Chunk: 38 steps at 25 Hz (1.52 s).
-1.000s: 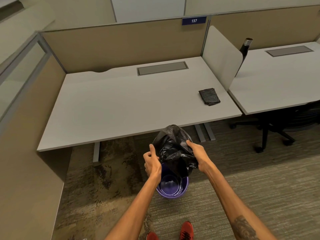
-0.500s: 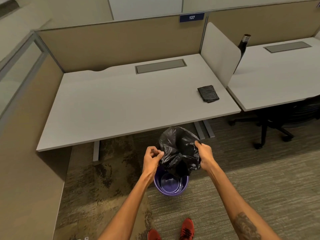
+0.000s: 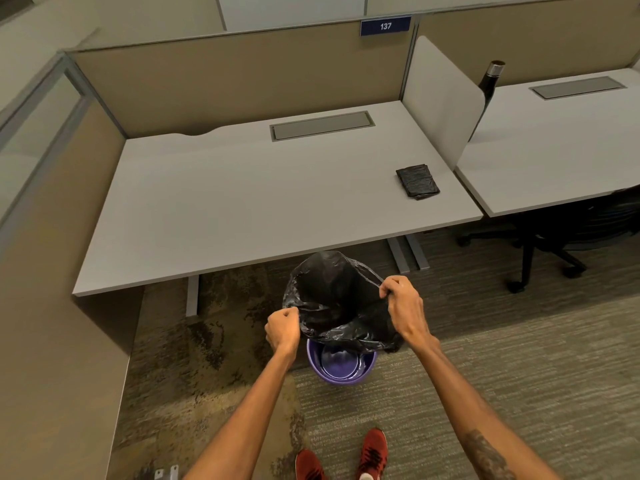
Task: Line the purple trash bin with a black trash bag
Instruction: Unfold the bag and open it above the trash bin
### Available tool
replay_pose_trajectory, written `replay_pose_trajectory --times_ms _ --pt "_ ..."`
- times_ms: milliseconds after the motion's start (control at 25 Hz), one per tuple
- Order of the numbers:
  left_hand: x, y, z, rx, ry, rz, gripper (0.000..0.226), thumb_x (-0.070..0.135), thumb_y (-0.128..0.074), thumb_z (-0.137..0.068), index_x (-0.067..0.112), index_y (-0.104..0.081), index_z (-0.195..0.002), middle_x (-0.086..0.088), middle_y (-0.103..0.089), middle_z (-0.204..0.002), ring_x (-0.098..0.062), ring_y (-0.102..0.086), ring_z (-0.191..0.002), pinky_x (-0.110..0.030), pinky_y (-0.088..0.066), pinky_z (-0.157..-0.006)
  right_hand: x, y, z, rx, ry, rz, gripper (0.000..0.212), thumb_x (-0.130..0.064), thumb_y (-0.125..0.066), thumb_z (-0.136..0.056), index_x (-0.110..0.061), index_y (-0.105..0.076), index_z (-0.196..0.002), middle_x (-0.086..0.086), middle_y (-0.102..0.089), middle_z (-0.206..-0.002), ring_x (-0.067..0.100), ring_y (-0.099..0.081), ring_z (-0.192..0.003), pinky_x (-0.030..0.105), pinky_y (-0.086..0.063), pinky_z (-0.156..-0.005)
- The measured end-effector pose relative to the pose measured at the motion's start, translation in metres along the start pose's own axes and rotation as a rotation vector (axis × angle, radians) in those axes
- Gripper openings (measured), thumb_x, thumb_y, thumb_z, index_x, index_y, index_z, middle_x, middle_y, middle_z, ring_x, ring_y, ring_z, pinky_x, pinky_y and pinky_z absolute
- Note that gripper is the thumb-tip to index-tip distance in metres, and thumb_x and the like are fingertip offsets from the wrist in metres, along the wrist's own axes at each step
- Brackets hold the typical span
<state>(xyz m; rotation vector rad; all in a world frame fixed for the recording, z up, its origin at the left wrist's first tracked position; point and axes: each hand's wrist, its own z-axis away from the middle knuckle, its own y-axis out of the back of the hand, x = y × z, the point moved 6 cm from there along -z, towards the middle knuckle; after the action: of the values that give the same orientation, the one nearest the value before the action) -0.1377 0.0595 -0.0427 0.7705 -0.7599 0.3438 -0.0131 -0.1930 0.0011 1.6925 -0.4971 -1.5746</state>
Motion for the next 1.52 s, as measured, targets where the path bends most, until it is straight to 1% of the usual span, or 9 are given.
replay_pose_trajectory --times_ms 80,200,400,640,840,1040,1200,1440,1520 --pt "0.007 0.011 -0.001 0.068 -0.041 0.046 0.021 0.023 -0.071 -0.092 0.01 -0.074 -0.107 -0.005 -0.071 -0.109 -0.022 -0.065 -0.098 -0.034 -0.046 -0.083 0.002 -0.006 0.0 -0.145 0.024 0.077 0.029 0.002 -0.051 -0.095 -0.016 -0.069 -0.081 -0.004 -0.051 -0.135 0.017 -0.056 -0.109 0.022 -0.047 -0.078" --pt "0.011 0.015 -0.002 0.059 -0.124 0.0 0.051 0.016 -0.079 -0.085 0.009 -0.062 -0.132 -0.009 -0.057 -0.138 -0.027 -0.056 -0.124 -0.036 -0.045 -0.096 0.004 -0.015 0.002 -0.3 0.017 0.237 0.038 0.003 -0.048 -0.096 -0.02 -0.078 -0.104 0.001 -0.058 -0.126 0.025 -0.061 -0.112 0.036 -0.053 -0.088" --pt "0.002 0.003 -0.008 -0.189 -0.336 -0.39 0.065 0.01 -0.078 -0.082 0.011 -0.052 -0.141 -0.006 -0.052 -0.138 -0.026 -0.055 -0.126 -0.034 -0.044 -0.102 0.018 -0.003 0.001 -0.097 -0.244 0.255 0.039 -0.003 -0.045 -0.097 -0.016 -0.064 -0.128 0.011 -0.061 -0.12 0.037 -0.063 -0.108 0.047 -0.052 -0.089" --pt "0.004 0.017 -0.004 -0.15 -0.413 -0.326 0.081 0.023 -0.079 -0.084 0.02 -0.036 -0.152 -0.003 -0.04 -0.153 -0.03 -0.054 -0.129 -0.044 -0.047 -0.102 0.022 -0.002 0.005 -0.033 -0.344 0.316 0.036 -0.005 -0.048 -0.098 -0.012 -0.056 -0.132 0.013 -0.056 -0.125 0.041 -0.061 -0.11 0.046 -0.047 -0.087" --pt "0.016 -0.002 0.013 -0.334 -0.565 -0.246 0.09 0.018 -0.078 -0.083 0.026 -0.028 -0.158 0.003 -0.03 -0.162 -0.022 -0.044 -0.138 -0.04 -0.043 -0.109 0.024 -0.016 0.013 -0.026 -0.315 0.167 0.032 -0.009 -0.058 -0.095 -0.012 -0.06 -0.127 0.012 -0.057 -0.121 0.038 -0.061 -0.109 0.045 -0.049 -0.092" --pt "-0.009 -0.027 0.015 -0.277 -0.556 -0.352 0.106 -0.001 -0.072 -0.081 0.029 -0.01 -0.161 0.016 -0.002 -0.169 -0.019 -0.071 -0.095 -0.029 -0.062 -0.08 0.038 -0.043 0.019 -0.151 -0.246 0.08 0.064 -0.007 -0.073 -0.083 -0.019 -0.05 -0.141 0.009 -0.047 -0.138 0.034 -0.059 -0.115 0.041 -0.048 -0.094" --pt "-0.038 -0.058 0.01 -0.494 -0.441 -0.462 0.103 0.003 -0.074 -0.08 0.024 -0.014 -0.162 0.004 -0.013 -0.169 -0.019 -0.027 -0.152 -0.034 -0.034 -0.115 0.062 -0.086 0.021 -0.495 -0.207 0.062 0.068 0.0 -0.072 -0.078 -0.005 -0.052 -0.142 0.017 -0.053 -0.14 0.032 -0.052 -0.129 0.019 -0.036 -0.097" --pt "-0.031 -0.064 0.011 -0.38 -0.388 -0.356 0.104 -0.002 -0.07 -0.081 0.022 -0.011 -0.162 0.008 -0.007 -0.17 -0.018 -0.046 -0.139 -0.028 -0.051 -0.095 0.088 -0.016 0.012 0.349 -0.433 -0.152 0.034 0.007 -0.06 -0.088 -0.004 -0.059 -0.119 0.014 -0.049 -0.141 0.029 -0.055 -0.123 0.025 -0.038 -0.097" --pt "-0.03 -0.072 0.018 -0.381 -0.497 -0.359 0.109 -0.003 -0.07 -0.079 0.028 -0.005 -0.162 0.018 0.002 -0.169 -0.012 -0.064 -0.105 -0.023 -0.059 -0.068 0.09 0.0 0.009 0.47 -0.442 -0.136 0.042 0.011 -0.057 -0.089 0.002 -0.054 -0.129 0.017 -0.038 -0.154 0.026 -0.051 -0.129 0.02 -0.032 -0.101"
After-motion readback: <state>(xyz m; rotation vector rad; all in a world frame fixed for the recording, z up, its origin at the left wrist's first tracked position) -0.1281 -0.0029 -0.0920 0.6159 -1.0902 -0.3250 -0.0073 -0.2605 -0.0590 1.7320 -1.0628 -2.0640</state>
